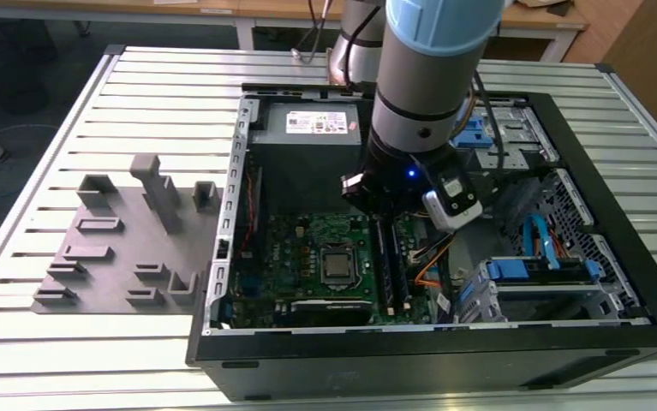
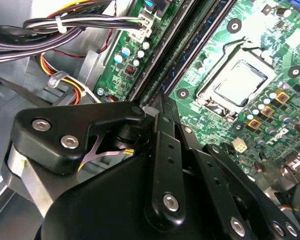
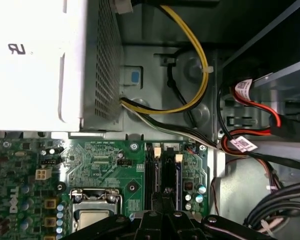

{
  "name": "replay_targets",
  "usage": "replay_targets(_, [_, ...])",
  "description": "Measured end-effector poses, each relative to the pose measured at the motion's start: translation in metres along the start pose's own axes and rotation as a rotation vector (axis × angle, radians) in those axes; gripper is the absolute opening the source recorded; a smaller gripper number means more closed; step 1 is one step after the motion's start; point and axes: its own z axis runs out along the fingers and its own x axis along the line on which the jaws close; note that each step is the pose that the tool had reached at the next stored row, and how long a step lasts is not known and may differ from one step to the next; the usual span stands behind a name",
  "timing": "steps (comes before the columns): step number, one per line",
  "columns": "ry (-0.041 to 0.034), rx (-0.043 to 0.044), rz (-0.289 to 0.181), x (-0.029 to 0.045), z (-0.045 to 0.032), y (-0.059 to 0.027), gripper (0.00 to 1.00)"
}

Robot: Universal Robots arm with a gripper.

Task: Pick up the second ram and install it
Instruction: 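Press down the second ram until it locks into place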

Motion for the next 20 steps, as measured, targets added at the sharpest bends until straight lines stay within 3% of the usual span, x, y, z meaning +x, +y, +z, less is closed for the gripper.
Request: replay_targets(20, [0.0001,0.0047,0.0,0.0009,0.0175,0.0035,0.07])
